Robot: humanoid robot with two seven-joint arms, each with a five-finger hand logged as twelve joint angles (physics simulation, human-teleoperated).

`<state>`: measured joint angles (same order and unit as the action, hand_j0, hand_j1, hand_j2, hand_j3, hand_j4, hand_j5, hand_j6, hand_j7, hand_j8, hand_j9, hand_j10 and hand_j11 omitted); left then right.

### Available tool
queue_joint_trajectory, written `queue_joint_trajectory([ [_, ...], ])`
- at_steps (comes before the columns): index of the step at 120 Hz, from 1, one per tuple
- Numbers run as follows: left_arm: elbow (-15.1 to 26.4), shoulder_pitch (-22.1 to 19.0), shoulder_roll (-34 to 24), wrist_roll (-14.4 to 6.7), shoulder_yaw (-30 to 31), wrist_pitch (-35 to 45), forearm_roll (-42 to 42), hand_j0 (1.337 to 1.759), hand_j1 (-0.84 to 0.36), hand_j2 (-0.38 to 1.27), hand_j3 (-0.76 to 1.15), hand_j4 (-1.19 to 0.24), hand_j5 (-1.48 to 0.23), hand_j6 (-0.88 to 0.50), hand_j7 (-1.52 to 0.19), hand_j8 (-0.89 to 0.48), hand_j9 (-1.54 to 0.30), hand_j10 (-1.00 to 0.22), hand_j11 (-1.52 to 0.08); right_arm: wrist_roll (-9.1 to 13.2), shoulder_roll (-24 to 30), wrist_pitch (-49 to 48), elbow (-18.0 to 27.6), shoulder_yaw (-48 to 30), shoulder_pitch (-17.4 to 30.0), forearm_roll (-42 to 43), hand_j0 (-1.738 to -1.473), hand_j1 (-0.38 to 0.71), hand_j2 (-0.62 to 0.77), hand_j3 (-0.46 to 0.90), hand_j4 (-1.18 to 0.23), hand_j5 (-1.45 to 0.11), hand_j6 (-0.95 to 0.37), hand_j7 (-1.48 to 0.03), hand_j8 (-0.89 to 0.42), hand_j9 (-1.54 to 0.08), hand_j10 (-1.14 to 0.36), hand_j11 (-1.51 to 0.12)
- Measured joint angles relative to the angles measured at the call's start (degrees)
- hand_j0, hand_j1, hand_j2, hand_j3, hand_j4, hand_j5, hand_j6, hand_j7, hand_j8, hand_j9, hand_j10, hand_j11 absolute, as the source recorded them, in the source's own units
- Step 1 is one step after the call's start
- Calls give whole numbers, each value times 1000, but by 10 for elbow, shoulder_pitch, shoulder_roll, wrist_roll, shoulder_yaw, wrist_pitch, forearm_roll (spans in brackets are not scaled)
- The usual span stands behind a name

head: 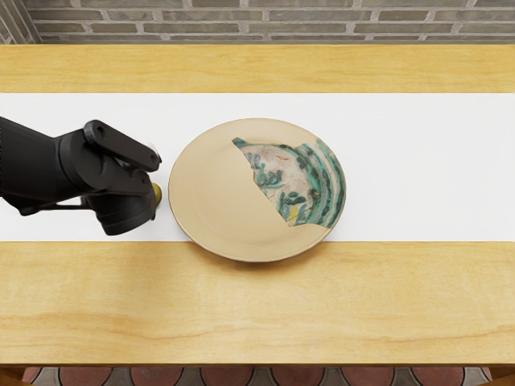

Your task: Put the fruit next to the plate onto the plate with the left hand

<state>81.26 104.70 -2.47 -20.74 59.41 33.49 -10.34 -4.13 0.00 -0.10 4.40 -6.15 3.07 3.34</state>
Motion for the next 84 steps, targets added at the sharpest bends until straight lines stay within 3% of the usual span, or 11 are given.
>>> queue_joint_trajectory([
  [54,-40,-33,22,0,-2,-2,-15,1658,45,51,0,-254,-330,-254,-330,-254,-330,-254,-330,0,0,0,0,0,0,0,-1658,-303,-8,0,-39,-50,-39,-50,-39,-50,-39,-50],
  [84,-44,-36,23,0,-3,-3,-19,1658,-158,85,0,-423,-549,-423,-549,-423,-549,-423,-549,0,0,0,0,0,0,0,-1658,-303,-8,0,-39,-50,-39,-50,-39,-50,-39,-50],
])
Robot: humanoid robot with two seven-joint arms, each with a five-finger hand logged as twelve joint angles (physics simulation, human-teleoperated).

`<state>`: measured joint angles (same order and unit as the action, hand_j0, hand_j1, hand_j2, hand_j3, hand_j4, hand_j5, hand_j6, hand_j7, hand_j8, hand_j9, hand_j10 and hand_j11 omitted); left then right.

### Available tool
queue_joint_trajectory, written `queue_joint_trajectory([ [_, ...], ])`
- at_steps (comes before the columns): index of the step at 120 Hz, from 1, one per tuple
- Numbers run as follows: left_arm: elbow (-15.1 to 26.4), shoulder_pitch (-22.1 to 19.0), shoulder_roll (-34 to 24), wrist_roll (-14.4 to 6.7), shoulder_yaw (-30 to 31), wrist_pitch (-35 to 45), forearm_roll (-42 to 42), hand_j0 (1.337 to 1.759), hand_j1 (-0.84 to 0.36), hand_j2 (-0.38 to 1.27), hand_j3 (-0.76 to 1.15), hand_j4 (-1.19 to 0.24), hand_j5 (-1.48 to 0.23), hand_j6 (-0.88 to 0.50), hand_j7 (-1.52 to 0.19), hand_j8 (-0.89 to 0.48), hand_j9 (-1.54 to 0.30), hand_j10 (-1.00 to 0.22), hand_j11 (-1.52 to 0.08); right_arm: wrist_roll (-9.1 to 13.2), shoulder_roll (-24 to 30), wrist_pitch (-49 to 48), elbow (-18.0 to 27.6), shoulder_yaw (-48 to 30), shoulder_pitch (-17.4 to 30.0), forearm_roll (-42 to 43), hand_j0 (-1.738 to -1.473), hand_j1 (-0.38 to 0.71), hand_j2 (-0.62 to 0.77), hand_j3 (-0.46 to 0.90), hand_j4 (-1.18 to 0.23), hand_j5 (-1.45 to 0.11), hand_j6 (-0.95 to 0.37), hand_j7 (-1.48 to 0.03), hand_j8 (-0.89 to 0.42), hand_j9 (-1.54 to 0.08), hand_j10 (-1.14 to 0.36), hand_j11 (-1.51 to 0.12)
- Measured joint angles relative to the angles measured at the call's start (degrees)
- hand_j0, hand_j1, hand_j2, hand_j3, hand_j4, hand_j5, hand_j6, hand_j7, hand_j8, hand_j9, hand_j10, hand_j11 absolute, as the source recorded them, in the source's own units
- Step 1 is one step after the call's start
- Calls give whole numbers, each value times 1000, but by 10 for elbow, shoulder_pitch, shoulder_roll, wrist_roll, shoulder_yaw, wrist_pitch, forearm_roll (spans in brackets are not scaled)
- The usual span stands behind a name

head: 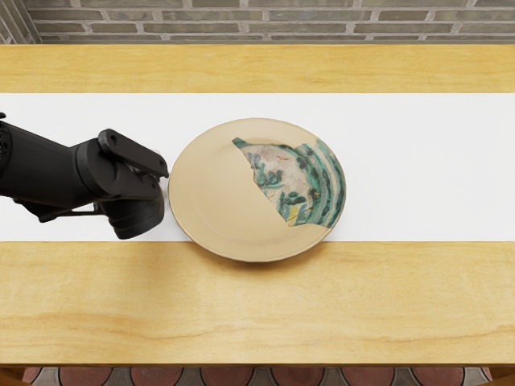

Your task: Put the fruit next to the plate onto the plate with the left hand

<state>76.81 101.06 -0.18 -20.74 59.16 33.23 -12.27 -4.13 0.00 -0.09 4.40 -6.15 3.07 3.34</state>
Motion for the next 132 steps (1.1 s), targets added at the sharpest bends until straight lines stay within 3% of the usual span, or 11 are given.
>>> queue_joint_trajectory([
  [20,-7,-7,2,0,0,1,1,1658,-222,104,0,-508,-595,-509,-595,-453,-627,-490,-626,0,0,0,0,0,0,0,-1658,-303,-7,0,-39,-50,-39,-50,-39,-50,-39,-50],
  [59,-8,-12,2,0,3,0,1,1656,-280,109,0,-550,-690,-551,-690,-454,-711,-536,-712,0,0,0,0,0,0,0,-1658,-303,-8,0,-39,-50,-39,-50,-39,-50,-39,-50],
  [85,-6,-11,2,1,7,-2,-8,1654,-323,196,0,-616,-796,-481,-804,-393,-820,-488,-827,0,0,0,0,0,0,0,-1658,-303,-8,0,-39,-50,-39,-50,-39,-50,-39,-50],
  [112,-1,3,-3,-6,22,-2,-13,1655,-308,272,0,-629,-854,-488,-850,-407,-855,-520,-857,0,0,0,0,0,0,0,-1658,-303,-8,0,-39,-50,-39,-50,-39,-50,-39,-50],
  [132,2,13,-9,-6,25,-1,-14,1655,-299,228,0,-633,-872,-484,-860,-408,-863,-528,-864,0,0,0,0,0,0,0,-1658,-303,-8,0,-39,-50,-39,-50,-39,-50,-39,-50],
])
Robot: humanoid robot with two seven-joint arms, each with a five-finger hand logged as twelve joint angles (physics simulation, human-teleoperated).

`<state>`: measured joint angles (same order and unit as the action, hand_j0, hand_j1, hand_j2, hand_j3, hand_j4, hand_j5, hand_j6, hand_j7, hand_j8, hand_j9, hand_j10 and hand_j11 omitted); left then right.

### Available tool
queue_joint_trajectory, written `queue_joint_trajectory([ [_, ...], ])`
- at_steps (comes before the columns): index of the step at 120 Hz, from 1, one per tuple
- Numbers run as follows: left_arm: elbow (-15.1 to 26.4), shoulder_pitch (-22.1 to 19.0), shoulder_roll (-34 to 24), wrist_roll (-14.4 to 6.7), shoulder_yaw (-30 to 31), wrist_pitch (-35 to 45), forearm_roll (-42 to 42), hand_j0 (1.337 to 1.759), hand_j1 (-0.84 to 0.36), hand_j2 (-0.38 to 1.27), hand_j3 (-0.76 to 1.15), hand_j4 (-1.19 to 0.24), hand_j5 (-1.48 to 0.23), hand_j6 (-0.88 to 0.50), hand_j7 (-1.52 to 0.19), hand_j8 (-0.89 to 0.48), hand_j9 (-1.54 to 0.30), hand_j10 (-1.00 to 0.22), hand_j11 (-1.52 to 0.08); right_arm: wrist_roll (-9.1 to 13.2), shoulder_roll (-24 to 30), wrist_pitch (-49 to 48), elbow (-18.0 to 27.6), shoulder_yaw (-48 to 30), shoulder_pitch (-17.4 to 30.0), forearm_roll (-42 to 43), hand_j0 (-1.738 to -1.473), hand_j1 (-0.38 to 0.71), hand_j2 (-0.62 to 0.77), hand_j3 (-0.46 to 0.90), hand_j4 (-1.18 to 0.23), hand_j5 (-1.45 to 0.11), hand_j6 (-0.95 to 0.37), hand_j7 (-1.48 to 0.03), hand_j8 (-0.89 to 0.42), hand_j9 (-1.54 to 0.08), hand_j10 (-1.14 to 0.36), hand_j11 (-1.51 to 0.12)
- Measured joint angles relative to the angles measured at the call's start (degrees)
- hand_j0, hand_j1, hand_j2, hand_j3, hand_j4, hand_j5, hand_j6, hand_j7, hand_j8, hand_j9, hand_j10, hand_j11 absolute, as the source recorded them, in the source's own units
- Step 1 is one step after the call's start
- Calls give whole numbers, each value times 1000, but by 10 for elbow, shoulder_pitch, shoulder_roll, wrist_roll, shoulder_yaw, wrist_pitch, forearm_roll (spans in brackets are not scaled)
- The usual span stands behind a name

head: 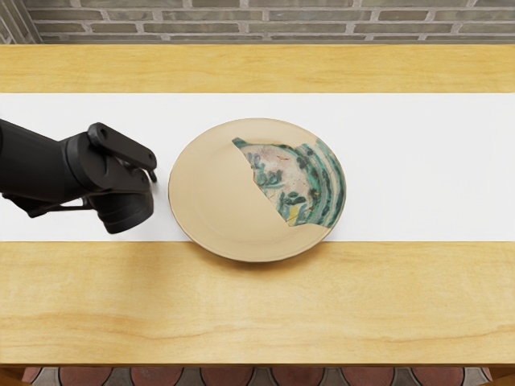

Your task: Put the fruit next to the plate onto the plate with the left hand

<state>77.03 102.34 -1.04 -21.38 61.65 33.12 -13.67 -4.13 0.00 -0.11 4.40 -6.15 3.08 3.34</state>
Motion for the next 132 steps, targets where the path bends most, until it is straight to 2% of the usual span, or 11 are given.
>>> queue_joint_trajectory([
  [10,3,5,-4,0,6,0,0,1655,-289,215,0,-633,-878,-486,-865,-408,-867,-532,-866,0,0,0,0,0,0,0,-1658,-303,-8,0,-39,-50,-39,-50,-39,-50,-39,-50],
  [36,32,53,-16,-1,23,1,-1,1655,-293,223,0,-637,-880,-483,-869,-407,-864,-529,-865,0,0,0,0,0,0,0,-1658,-303,-8,0,-39,-50,-39,-50,-39,-50,-39,-50],
  [58,72,115,-14,-3,31,2,-11,1656,-301,251,0,-636,-884,-481,-870,-407,-862,-528,-864,0,0,0,0,0,0,0,-1658,-303,-8,0,-39,-50,-39,-50,-39,-50,-39,-50],
  [68,88,142,7,-4,34,2,-24,1656,-304,243,0,-638,-882,-478,-866,-407,-860,-526,-864,0,0,0,0,0,0,0,-1658,-303,-8,0,-39,-50,-39,-50,-39,-50,-39,-50],
  [77,97,166,10,-6,35,2,-39,1656,-298,290,0,-631,-891,-487,-873,-406,-864,-531,-864,0,0,0,0,0,0,0,-1658,-303,-8,0,-39,-50,-39,-50,-39,-50,-39,-50],
  [97,108,212,10,-9,31,1,-77,1656,-293,249,0,-626,-897,-474,-880,-396,-869,-524,-862,0,0,0,0,0,0,0,-1658,-303,-8,0,-39,-50,-39,-50,-39,-50,-39,-50],
  [110,110,227,10,-21,13,2,-89,1655,-293,230,0,-631,-890,-477,-877,-405,-868,-528,-862,0,0,0,0,0,0,0,-1658,-303,-8,0,-39,-50,-39,-50,-39,-50,-39,-50],
  [132,108,227,10,-31,-44,0,-90,1655,-292,228,0,-628,-886,-479,-873,-403,-863,-530,-857,0,0,0,0,0,0,0,-1658,-303,-8,0,-39,-50,-39,-50,-39,-50,-39,-50],
])
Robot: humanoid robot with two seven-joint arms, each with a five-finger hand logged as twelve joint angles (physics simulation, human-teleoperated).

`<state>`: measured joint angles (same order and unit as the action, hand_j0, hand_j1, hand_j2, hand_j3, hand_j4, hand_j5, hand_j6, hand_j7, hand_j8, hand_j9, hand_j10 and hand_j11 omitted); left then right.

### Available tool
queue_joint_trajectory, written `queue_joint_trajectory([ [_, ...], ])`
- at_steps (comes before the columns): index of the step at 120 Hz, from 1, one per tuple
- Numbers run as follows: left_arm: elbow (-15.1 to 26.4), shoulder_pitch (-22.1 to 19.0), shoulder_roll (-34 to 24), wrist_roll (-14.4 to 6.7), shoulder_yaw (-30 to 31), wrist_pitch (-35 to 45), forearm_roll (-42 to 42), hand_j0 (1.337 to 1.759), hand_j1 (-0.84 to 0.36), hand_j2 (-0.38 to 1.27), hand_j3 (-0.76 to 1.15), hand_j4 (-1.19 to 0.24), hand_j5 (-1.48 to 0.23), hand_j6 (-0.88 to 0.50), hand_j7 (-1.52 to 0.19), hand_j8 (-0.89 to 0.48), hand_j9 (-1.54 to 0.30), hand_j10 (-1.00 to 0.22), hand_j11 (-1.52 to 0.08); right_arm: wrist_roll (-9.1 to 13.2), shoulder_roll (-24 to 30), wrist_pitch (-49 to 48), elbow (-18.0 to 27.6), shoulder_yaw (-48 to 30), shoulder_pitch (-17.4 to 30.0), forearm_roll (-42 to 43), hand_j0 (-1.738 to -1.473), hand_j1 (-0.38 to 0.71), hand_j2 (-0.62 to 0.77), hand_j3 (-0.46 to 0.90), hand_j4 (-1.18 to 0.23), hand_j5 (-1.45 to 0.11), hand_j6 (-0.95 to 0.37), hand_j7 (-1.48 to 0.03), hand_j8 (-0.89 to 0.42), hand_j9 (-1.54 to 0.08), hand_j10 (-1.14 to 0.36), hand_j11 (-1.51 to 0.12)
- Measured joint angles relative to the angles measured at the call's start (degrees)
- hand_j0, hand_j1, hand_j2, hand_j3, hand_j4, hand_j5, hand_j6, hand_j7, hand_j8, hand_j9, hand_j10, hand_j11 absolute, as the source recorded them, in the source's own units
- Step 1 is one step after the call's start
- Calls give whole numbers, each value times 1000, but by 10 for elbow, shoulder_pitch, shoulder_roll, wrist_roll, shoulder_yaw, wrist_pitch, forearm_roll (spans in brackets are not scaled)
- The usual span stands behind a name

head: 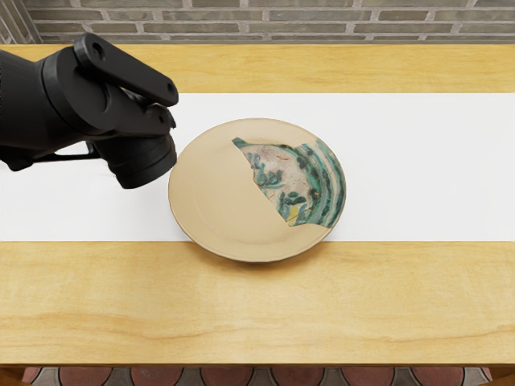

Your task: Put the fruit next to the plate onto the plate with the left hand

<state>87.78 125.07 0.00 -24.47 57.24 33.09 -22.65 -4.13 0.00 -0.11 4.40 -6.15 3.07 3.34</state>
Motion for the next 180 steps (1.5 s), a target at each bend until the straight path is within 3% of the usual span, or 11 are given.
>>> queue_joint_trajectory([
  [59,-15,-37,0,22,-150,-7,36,1658,-336,403,0,-616,-885,-490,-866,-413,-855,-546,-842,0,0,0,0,0,0,0,-1658,-303,-8,0,-39,-50,-39,-50,-39,-50,-39,-50],
  [66,-15,-43,0,23,-162,-7,39,1658,-368,560,0,-613,-886,-501,-862,-425,-853,-544,-838,0,0,0,0,0,0,0,-1658,-303,-8,0,-39,-50,-39,-50,-39,-50,-39,-50],
  [69,-15,-45,0,24,-167,-8,42,1658,-341,449,0,-611,-886,-505,-861,-429,-855,-545,-839,0,0,0,0,0,0,0,-1658,-303,-8,0,-39,-50,-39,-50,-39,-50,-39,-50],
  [74,-14,-50,0,24,-173,-8,46,1658,-359,529,0,-608,-888,-506,-862,-422,-857,-536,-836,0,0,0,0,0,0,0,-1658,-303,-8,0,-39,-50,-39,-50,-39,-50,-39,-50],
  [91,-14,-55,0,25,-186,-9,59,1658,-313,395,0,-582,-822,-532,-803,-447,-803,-544,-788,0,0,0,0,0,0,0,-1658,-303,-8,0,-39,-50,-39,-50,-39,-50,-39,-50],
  [113,-12,-59,0,31,-189,-16,64,1658,-122,195,0,-405,-553,-385,-545,-350,-545,-389,-539,0,0,0,0,0,0,0,-1658,-303,-8,0,-39,-50,-39,-50,-39,-50,-39,-50],
  [134,-14,-57,0,36,-190,-27,64,1658,-21,112,0,-314,-420,-306,-416,-291,-416,-308,-414,0,0,0,0,0,0,0,-1658,-303,-8,0,-39,-50,-39,-50,-39,-50,-39,-50],
  [148,-14,-54,0,62,-188,-43,64,1658,11,85,0,-285,-377,-280,-375,-272,-375,-281,-373,0,0,0,0,0,0,0,-1658,-303,-7,0,-39,-50,-39,-50,-39,-50,-39,-50],
  [164,-13,-51,0,106,-184,-63,64,1658,31,68,0,-267,-350,-264,-349,-260,-349,-265,-348,0,0,0,0,0,0,0,-1658,-303,-7,0,-39,-50,-39,-50,-39,-50,-39,-50],
  [173,-12,-53,0,145,-183,-94,64,1658,38,62,0,-261,-341,-259,-340,-256,-340,-259,-340,0,0,0,0,0,0,0,-1658,-303,-7,0,-39,-50,-39,-50,-39,-50,-39,-50],
  [180,-11,-56,-38,182,-182,-137,65,1658,42,59,0,-257,-336,-256,-335,-254,-335,-256,-335,0,0,0,0,0,0,0,-1658,-303,-7,0,-39,-50,-39,-50,-39,-50,-39,-50],
])
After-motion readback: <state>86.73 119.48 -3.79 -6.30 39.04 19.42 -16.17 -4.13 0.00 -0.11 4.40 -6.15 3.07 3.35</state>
